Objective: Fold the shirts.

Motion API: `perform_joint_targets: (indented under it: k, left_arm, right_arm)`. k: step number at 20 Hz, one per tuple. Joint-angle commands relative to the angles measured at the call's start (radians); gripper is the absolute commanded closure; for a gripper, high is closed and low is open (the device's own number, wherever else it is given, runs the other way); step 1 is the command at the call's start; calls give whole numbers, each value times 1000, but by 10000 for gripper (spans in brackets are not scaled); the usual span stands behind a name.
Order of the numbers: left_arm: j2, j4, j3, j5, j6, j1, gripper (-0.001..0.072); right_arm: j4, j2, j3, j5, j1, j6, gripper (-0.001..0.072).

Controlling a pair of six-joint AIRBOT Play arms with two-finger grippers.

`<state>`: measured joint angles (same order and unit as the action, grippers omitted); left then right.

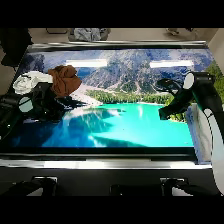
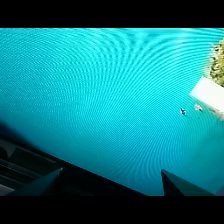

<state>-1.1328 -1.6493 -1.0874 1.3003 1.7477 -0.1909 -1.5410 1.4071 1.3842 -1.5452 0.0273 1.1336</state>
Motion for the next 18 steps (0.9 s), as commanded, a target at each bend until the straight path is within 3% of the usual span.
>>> perform_joint_targets:
  k: [1,15,18]
  left_arm:
    - [0,0,0,0,0,0,199]
    - [0,0,0,0,0,0,199]
    - [0,1,0,-12,0,0,199]
  right_arm:
    - [0,0,0,0,1,0,20]
    - [0,0,0,0,1,0,20]
    - [0,0,0,56,1,0,19]
